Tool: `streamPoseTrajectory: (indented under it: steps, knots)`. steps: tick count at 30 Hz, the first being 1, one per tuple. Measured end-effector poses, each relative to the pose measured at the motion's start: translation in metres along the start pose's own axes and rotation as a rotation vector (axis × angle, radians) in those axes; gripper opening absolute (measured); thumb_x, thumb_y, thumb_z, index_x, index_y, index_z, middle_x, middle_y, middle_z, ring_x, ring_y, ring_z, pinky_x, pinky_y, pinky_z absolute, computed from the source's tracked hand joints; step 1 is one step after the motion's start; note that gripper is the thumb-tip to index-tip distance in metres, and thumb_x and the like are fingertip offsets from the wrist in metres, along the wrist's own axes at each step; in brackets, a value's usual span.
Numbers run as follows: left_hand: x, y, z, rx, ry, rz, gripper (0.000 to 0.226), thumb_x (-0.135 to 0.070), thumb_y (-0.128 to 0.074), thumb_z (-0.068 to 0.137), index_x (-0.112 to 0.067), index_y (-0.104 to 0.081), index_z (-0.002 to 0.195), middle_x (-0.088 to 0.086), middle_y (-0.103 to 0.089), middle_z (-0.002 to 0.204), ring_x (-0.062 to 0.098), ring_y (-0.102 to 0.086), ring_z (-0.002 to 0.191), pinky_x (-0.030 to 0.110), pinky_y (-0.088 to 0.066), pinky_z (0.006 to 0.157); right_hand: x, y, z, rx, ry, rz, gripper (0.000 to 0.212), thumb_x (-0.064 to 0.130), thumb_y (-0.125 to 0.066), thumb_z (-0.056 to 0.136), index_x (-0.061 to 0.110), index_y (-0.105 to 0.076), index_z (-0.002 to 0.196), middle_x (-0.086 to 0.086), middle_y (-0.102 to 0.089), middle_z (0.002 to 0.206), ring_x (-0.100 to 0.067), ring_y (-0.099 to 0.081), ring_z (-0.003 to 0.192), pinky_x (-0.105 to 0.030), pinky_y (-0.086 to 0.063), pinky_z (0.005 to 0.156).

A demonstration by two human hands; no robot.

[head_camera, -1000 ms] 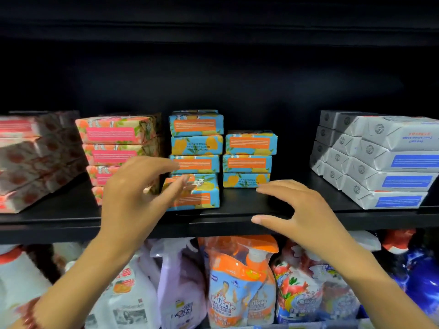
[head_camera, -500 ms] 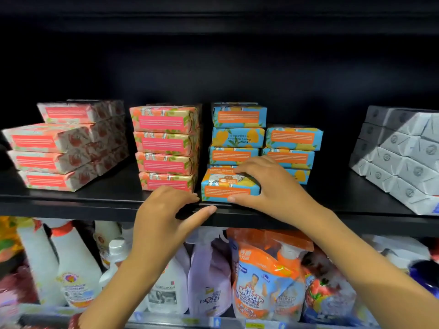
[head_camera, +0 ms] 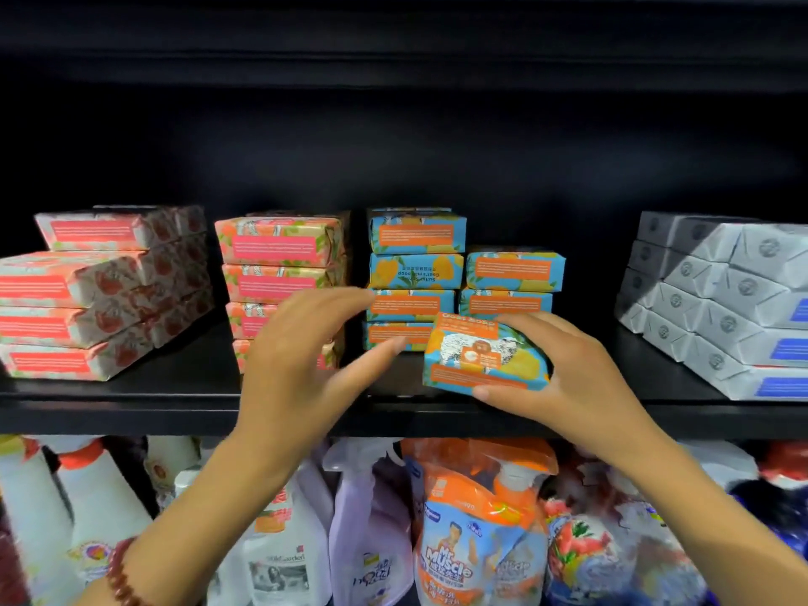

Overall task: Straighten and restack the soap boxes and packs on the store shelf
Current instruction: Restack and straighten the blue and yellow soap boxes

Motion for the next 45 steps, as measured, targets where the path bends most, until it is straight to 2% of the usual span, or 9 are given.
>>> streamPoseTrajectory:
  steps: [6, 9, 12, 18, 25, 29, 33, 39, 45]
  knots:
    - [-0.007, -0.040, 0.080, 0.247, -0.016, 0.176, 0.055, -0.031, -0.069, 0.085, -0.009, -0.051, 0.132, 0.005, -0.055, 0.131, 0.022, -0.046, 0.125, 0.029, -0.033, 0.104, -0.017, 0.033, -0.021, -0.109, -0.055, 0.027, 0.063, 0.053, -0.071, 0.058, 0.028, -0.057, 0.115, 0.017, -0.058, 0.105, 0.005, -0.053, 0.097, -0.004, -0.039, 0.074]
    - [0.004, -0.065, 0.098, 0.417, 0.033, 0.380, 0.068, -0.044, -0.064, 0.084, -0.014, -0.039, 0.140, 0.003, -0.049, 0.135, 0.023, -0.041, 0.125, 0.033, -0.036, 0.099, -0.020, 0.043, -0.032, -0.146, -0.066, 0.048, 0.054, 0.054, -0.071, 0.056, 0.040, -0.054, 0.106, 0.020, -0.058, 0.103, 0.006, -0.054, 0.096, -0.005, -0.040, 0.073]
    - [0.013, -0.076, 0.106, 0.501, 0.067, 0.531, 0.063, -0.052, -0.064, 0.081, -0.015, -0.047, 0.129, 0.006, -0.054, 0.124, 0.027, -0.049, 0.114, 0.039, -0.042, 0.089, -0.025, 0.051, -0.040, -0.176, -0.079, 0.054, 0.052, 0.052, -0.072, 0.056, 0.042, -0.053, 0.104, 0.021, -0.058, 0.102, 0.006, -0.055, 0.095, -0.006, -0.042, 0.072]
    - [0.014, -0.073, 0.100, 0.334, 0.062, 0.387, 0.058, -0.038, -0.074, 0.076, -0.017, -0.051, 0.125, 0.002, -0.056, 0.119, 0.023, -0.047, 0.112, 0.030, -0.037, 0.083, -0.032, 0.058, -0.048, -0.214, -0.095, 0.105, 0.048, 0.047, -0.073, 0.056, 0.045, -0.054, 0.101, 0.022, -0.060, 0.100, 0.005, -0.057, 0.093, -0.007, -0.045, 0.069]
    - [-0.001, -0.052, 0.079, 0.174, -0.223, 0.340, 0.047, -0.021, -0.078, 0.075, 0.003, -0.060, 0.112, 0.018, -0.064, 0.109, 0.034, -0.058, 0.102, 0.041, -0.047, 0.084, -0.035, 0.069, -0.035, -0.258, -0.072, 0.067, 0.054, 0.049, -0.072, 0.058, 0.034, -0.055, 0.107, 0.016, -0.057, 0.103, 0.006, -0.054, 0.094, -0.004, -0.041, 0.070]
    - [-0.023, -0.042, 0.051, 0.043, -0.298, 0.235, 0.043, -0.024, -0.076, 0.076, 0.006, -0.063, 0.104, 0.019, -0.065, 0.102, 0.028, -0.052, 0.094, 0.032, -0.041, 0.080, -0.034, 0.084, 0.000, -0.312, -0.023, 0.011, 0.059, 0.050, -0.080, 0.059, 0.030, -0.056, 0.109, 0.011, -0.054, 0.099, 0.004, -0.053, 0.091, -0.002, -0.037, 0.072]
    - [-0.045, -0.055, 0.021, 0.135, -0.324, 0.155, 0.039, -0.028, -0.070, 0.081, 0.005, -0.065, 0.101, 0.017, -0.066, 0.097, 0.030, -0.056, 0.086, 0.037, -0.044, 0.074, -0.033, 0.090, 0.044, -0.312, 0.001, -0.003, 0.064, 0.050, -0.078, 0.061, 0.022, -0.059, 0.115, 0.008, -0.051, 0.102, -0.003, -0.051, 0.092, -0.003, -0.036, 0.075]
    - [-0.050, -0.080, 0.003, 0.242, -0.260, 0.119, 0.040, -0.033, -0.060, 0.083, 0.004, -0.067, 0.098, 0.014, -0.066, 0.092, 0.031, -0.059, 0.081, 0.036, -0.044, 0.071, -0.040, 0.077, 0.098, -0.182, -0.036, -0.011, 0.065, 0.039, -0.080, 0.066, 0.015, -0.058, 0.122, 0.007, -0.057, 0.099, 0.004, -0.054, 0.081, 0.002, -0.039, 0.065]
    - [-0.045, -0.088, -0.001, 0.233, -0.214, 0.118, 0.039, -0.034, -0.061, 0.083, 0.001, -0.067, 0.098, 0.012, -0.067, 0.091, 0.028, -0.058, 0.081, 0.033, -0.043, 0.072, -0.054, 0.058, 0.102, -0.159, -0.110, 0.180, 0.053, 0.032, -0.076, 0.073, 0.015, -0.057, 0.120, 0.001, -0.063, 0.108, -0.007, -0.062, 0.092, -0.016, -0.053, 0.077]
Point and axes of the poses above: each hand's wrist, its own z-axis towards the middle knuckle, its own y-axis out of the back of the hand, x = y × z, the point moved 3 cm from there along z, towards the middle knuckle
